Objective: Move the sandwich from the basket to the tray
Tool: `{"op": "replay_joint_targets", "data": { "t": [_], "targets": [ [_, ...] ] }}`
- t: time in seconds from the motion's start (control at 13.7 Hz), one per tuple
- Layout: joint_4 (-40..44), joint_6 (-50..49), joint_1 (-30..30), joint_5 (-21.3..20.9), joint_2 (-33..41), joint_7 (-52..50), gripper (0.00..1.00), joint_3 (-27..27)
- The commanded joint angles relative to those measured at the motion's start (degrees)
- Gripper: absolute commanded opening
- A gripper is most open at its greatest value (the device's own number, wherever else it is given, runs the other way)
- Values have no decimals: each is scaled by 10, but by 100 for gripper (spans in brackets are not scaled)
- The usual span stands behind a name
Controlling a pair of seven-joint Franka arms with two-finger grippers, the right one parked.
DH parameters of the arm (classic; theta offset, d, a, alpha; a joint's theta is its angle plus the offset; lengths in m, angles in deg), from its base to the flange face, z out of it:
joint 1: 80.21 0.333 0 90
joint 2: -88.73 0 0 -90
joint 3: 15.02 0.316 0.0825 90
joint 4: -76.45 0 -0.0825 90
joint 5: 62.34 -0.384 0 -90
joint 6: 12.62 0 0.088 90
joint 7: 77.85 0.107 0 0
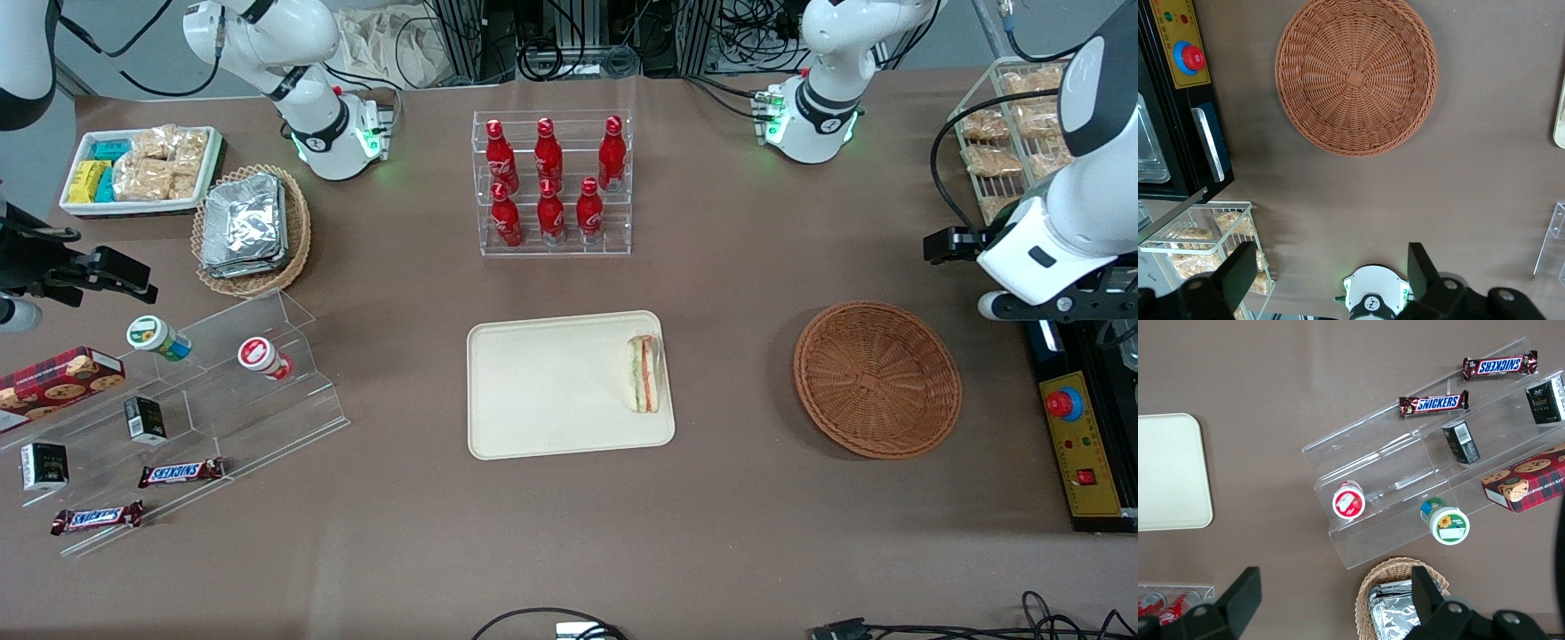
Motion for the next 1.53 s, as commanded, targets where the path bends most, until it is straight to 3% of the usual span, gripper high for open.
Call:
{"op": "replay_joint_targets", "data": {
  "t": [0.0, 0.29, 0.36, 0.51, 0.73, 1.02, 1.46],
  "targets": [
    [-8, -5, 4, 7, 12, 3, 100, -2],
    [-20, -5, -6, 8, 25, 4, 100, 7],
    [-21, -5, -28, 8, 30, 4, 100, 30],
    [-26, 1, -89, 27, 40, 3, 100, 101],
    [-37, 19, -189, 92, 56, 7, 100, 245],
    [-136, 118, -200, 97, 120, 7, 100, 259],
    [-101, 129, -194, 107, 94, 7, 100, 259]
  ]
}}
